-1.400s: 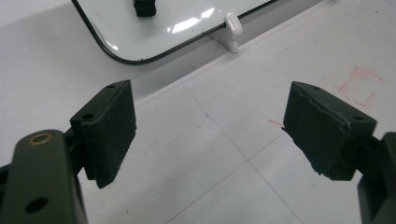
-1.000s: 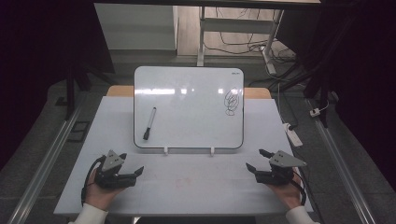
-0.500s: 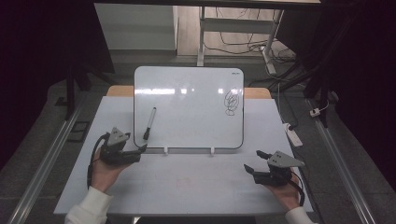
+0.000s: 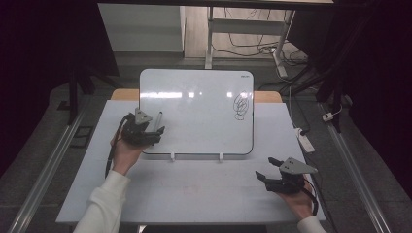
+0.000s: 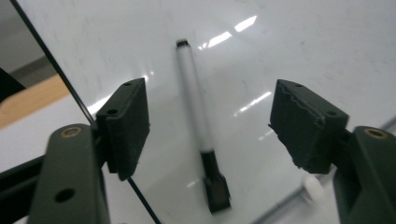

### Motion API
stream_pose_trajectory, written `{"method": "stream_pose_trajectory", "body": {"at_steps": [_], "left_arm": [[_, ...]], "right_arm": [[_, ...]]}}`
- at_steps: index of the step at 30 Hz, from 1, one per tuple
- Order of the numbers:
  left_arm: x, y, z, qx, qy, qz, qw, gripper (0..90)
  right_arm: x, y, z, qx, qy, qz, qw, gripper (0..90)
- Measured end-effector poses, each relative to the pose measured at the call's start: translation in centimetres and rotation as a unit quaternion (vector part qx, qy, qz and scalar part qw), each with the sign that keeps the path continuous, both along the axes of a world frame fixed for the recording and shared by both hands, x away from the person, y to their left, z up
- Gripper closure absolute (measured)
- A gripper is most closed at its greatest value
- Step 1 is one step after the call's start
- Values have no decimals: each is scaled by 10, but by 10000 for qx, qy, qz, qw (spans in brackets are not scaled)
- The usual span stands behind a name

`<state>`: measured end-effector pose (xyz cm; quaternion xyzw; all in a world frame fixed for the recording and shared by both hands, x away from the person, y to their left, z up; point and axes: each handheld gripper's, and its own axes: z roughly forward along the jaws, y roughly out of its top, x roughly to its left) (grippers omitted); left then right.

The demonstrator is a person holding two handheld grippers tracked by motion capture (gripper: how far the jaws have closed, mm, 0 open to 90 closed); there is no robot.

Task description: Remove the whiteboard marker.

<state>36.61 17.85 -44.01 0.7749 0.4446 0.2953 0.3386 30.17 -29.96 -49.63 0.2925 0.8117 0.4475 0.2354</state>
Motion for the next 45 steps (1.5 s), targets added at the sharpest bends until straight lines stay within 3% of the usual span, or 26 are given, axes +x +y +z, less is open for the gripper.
{"method": "stream_pose_trajectory", "body": {"at_steps": [3, 7, 8, 19, 23, 28, 37, 45], "left_arm": [[7, -2, 0, 21, -7, 47, 10000, 333], [16, -7, -4, 173, -76, 117, 9998, 412], [19, -10, -5, 297, -86, 113, 9995, 440], [26, -20, -14, 730, -216, 259, 9968, 645], [26, -21, -15, 724, -290, 256, 9966, 742], [26, -25, -16, 617, -275, 56, 9977, 809], [23, -21, -13, 562, -238, -63, 9981, 815], [8, -14, -1, 435, -309, -292, 9981, 815]], "right_arm": [[-1, -1, -1, -9, 23, -26, 10000, 271], [-1, -3, -2, -6, 28, -61, 10000, 272], [-2, -4, -2, -5, 44, -89, 10000, 273], [-3, -5, -2, -48, 51, -136, 9999, 275], [-3, -4, -3, -78, 68, -140, 9998, 276], [-4, -4, -3, -86, 65, -154, 9998, 277], [-3, -5, -4, -102, 58, -166, 9998, 280], [-3, -5, -4, -88, 22, -172, 9998, 285]]}}
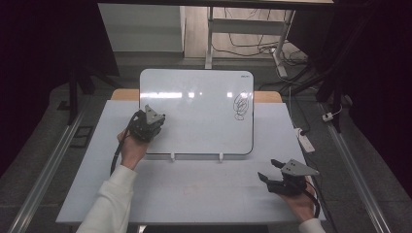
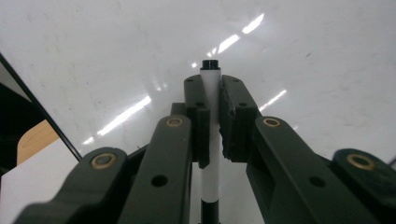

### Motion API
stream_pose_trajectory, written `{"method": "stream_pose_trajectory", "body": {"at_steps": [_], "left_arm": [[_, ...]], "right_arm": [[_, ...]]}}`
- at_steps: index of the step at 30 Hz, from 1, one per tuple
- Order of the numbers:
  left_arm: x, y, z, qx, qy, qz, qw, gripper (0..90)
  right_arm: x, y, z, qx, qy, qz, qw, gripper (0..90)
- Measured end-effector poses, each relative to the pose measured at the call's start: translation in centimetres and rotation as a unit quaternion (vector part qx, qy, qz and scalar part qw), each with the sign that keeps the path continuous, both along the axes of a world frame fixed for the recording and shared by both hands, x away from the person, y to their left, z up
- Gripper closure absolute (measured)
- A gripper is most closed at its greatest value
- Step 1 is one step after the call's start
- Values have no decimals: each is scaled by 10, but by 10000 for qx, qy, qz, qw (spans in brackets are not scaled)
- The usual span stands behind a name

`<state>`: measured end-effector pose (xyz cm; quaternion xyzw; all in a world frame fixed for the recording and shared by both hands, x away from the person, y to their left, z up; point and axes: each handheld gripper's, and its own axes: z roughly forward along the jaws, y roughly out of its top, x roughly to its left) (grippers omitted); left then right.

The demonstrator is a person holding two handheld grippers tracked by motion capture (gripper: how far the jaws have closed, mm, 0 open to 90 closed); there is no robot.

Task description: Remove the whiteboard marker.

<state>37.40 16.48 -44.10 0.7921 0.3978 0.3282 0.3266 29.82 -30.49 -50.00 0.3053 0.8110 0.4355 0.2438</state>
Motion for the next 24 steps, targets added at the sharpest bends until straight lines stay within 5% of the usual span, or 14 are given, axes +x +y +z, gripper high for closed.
{"method": "stream_pose_trajectory", "body": {"at_steps": [4, 8, 9, 12, 14, 15, 17, 18, 19, 20, 21, 24], "left_arm": [[-10, 1, 10, -302, -106, -198, 9993, 815], [-19, -3, 19, -689, -157, -534, 9961, 815], [-23, -8, 23, -922, -134, -740, 9929, 815], [-26, -16, 26, -1060, -120, -947, 9898, 815], [-32, -31, 32, -1257, -107, -1292, 9836, 815], [-32, -31, 32, -1257, -107, -1292, 9836, 815], [-39, -48, 37, -1392, -83, -1605, 9771, 815], [-39, -48, 37, -1392, -83, -1605, 9771, 815], [-42, -60, 39, -1448, -64, -1799, 9729, 815], [-42, -60, 39, -1448, -64, -1799, 9729, 815], [-44, -72, 39, -1475, -46, -1968, 9693, 815], [-45, -84, 38, -1467, -15, -2102, 9666, 815]], "right_arm": [[-1, 2, 1, 39, -11, 11, 10000, 286], [0, 3, 2, 175, 2, 25, 9998, 290], [2, 4, 3, 384, 5, 66, 9992, 298], [6, 7, 6, 649, 73, 77, 9978, 297], [6, 12, 7, 783, 20, 70, 9969, 299], [6, 12, 7, 783, 20, 70, 9969, 299], [7, 24, 12, 795, 41, 198, 9966, 306], [7, 24, 12, 795, 41, 198, 9966, 306], [7, 34, 16, 815, 54, 319, 9961, 313], [7, 34, 16, 815, 54, 319, 9961, 313], [8, 46, 20, 850, 78, 465, 9953, 315], [9, 58, 24, 862, 120, 608, 9943, 317]]}}
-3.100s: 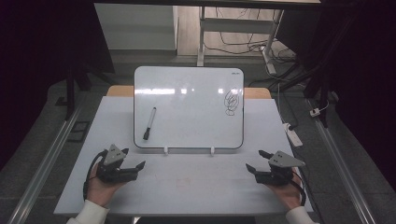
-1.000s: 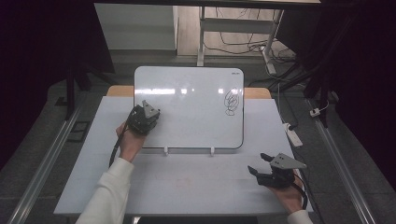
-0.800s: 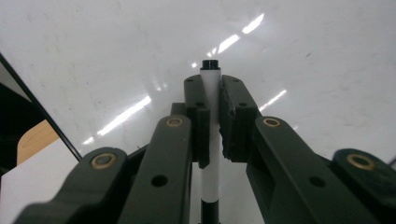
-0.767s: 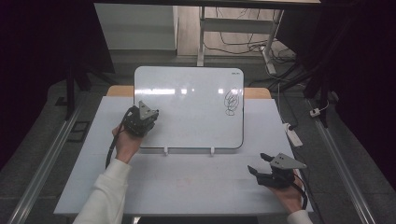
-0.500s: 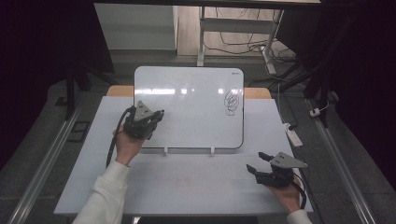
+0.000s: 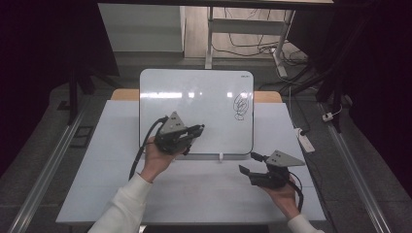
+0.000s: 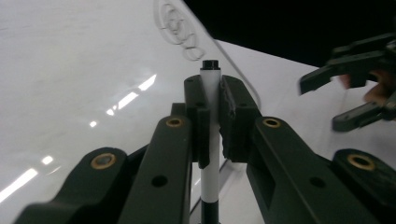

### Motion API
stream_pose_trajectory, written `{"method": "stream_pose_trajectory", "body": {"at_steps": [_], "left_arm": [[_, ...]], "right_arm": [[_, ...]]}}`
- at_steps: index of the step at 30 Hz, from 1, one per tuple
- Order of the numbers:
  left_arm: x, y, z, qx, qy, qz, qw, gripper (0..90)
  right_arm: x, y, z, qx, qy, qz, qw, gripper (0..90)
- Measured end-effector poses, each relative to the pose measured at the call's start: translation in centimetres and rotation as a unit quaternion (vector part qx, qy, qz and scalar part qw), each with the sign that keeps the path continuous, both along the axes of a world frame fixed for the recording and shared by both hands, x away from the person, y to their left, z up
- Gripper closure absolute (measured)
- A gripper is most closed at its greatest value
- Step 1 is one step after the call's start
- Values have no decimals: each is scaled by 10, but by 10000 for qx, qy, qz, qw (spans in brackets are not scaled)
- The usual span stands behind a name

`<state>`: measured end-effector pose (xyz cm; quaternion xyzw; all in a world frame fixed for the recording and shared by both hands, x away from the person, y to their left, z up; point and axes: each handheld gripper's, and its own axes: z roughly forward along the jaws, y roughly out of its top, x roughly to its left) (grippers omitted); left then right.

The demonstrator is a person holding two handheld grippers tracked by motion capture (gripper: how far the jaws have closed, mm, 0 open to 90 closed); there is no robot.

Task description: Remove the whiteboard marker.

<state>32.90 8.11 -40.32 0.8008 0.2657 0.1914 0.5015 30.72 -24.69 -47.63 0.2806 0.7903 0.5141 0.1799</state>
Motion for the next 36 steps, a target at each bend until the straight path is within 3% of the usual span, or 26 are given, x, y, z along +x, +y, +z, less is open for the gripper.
{"method": "stream_pose_trajectory", "body": {"at_steps": [3, 4, 6, 14, 20, 26, 28, 29, 33, 36], "left_arm": [[1, -22, -7, 23, 90, -206, 9997, 815], [1, -22, -7, 23, 90, -206, 9997, 815], [0, -34, -12, 67, 54, -264, 9996, 815], [-3, -44, -14, -24, -12, -287, 9996, 815], [-6, -50, -15, -84, 0, -375, 9993, 815], [-8, -57, -17, -12, -2, -449, 9990, 815], [-9, -58, -17, 11, -1, -449, 9990, 815], [-9, -60, -18, 67, -20, -438, 9990, 815], [-10, -62, -19, 134, -46, -434, 9990, 815], [-10, -63, -20, 171, -59, -437, 9989, 814]], "right_arm": [[1, 26, 6, 58, 157, 232, 9996, 321], [1, 26, 6, 58, 157, 232, 9996, 321], [3, 44, 10, 69, 318, 319, 9990, 328], [12, 72, 10, 182, 653, 429, 9968, 350], [17, 84, 9, 226, 921, 298, 9951, 394], [26, 88, 5, 396, 1388, 208, 9893, 508], [27, 88, 4, 444, 1450, 218, 9882, 528], [29, 88, 3, 493, 1552, 230, 9864, 581], [30, 88, 3, 447, 1696, 254, 9842, 718], [30, 89, 3, 401, 1727, 274, 9838, 756]]}}
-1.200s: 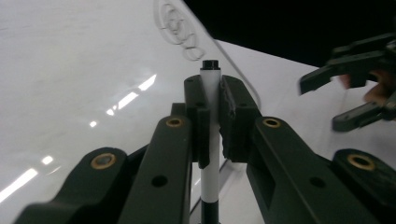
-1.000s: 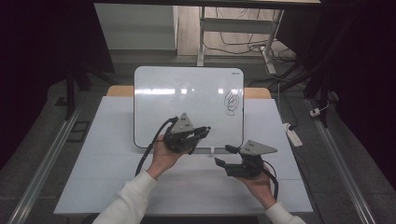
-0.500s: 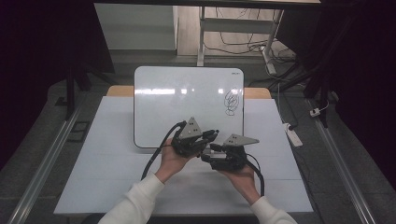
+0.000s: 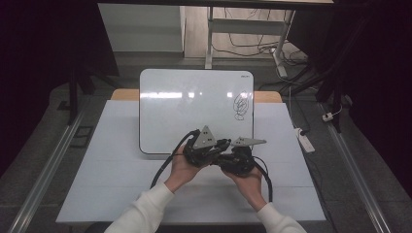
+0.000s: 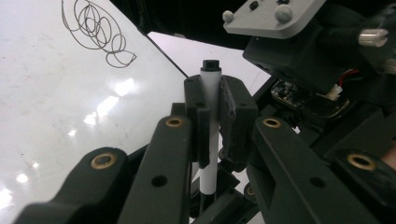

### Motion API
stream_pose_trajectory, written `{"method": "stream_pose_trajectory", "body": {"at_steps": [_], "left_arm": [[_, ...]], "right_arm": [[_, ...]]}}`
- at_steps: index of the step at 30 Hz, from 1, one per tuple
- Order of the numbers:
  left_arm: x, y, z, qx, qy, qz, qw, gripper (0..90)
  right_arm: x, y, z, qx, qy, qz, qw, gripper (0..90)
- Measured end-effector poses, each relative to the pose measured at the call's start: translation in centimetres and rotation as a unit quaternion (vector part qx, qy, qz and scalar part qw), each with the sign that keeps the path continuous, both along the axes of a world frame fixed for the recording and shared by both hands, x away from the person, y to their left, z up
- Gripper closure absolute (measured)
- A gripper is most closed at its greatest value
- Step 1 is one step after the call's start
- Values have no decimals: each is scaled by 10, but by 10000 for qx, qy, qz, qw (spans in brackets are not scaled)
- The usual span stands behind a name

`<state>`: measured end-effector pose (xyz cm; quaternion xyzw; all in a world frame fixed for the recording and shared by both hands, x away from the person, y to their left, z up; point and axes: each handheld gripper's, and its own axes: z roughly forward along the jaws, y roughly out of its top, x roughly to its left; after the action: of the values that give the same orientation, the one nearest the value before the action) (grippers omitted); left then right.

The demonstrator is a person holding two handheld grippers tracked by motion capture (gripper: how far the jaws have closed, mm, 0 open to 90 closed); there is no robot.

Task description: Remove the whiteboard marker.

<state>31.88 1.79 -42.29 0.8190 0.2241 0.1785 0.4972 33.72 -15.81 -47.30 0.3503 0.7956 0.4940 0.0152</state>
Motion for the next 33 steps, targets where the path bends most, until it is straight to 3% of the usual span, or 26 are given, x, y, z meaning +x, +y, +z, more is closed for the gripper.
{"method": "stream_pose_trajectory", "body": {"at_steps": [3, 8, 11, 15, 16, 17, 18, 19, 20, 21, 22, 23, 27, 31, 33], "left_arm": [[-2, -3, -1, 107, -56, -21, 9999, 814], [-1, -4, -1, 64, 4, -89, 9999, 786], [-2, 4, 2, 12, -5, -14, 10000, 639], [-11, 43, 8, -170, 60, 285, 9994, 549], [-11, 43, 8, -170, 60, 285, 9994, 534], [-17, 61, 6, -122, 115, 426, 9990, 523], [-17, 61, 6, -122, 115, 426, 9990, 511], [-24, 77, 0, -36, 228, 516, 9984, 501], [-24, 77, 0, -36, 228, 516, 9984, 492], [-33, 93, -9, 67, 348, 597, 9976, 483], [-33, 93, -9, 67, 348, 597, 9976, 477], [-43, 110, -20, 130, 471, 710, 9963, 473], [-60, 142, -39, 151, 728, 1039, 9918, 444], [-68, 164, -56, 88, 924, 1299, 9872, 402], [-69, 168, -59, 83, 950, 1352, 9862, 397]], "right_arm": [[1, 0, 0, -24, 49, -6, 10000, 760], [1, -1, -1, -53, 36, -27, 10000, 770], [0, -4, 1, -25, -135, -35, 9999, 773], [0, -11, 5, 79, -284, -72, 9995, 774], [1, -13, 6, 107, -313, -79, 9994, 774], [1, -16, 7, 116, -380, -68, 9992, 774], [1, -16, 7, 116, -380, -68, 9992, 774], [2, -20, 9, 174, -459, -93, 9987, 774], [2, -22, 10, 216, -506, -91, 9984, 774], [2, -24, 12, 240, -572, -101, 9980, 775], [3, -26, 13, 265, -640, -106, 9975, 775], [2, -28, 15, 304, -709, -88, 9970, 775], [4, -38, 26, 471, -924, -117, 9945, 775], [6, -47, 36, 636, -1123, -205, 9914, 775], [7, -49, 38, 673, -1174, -223, 9905, 775]]}}
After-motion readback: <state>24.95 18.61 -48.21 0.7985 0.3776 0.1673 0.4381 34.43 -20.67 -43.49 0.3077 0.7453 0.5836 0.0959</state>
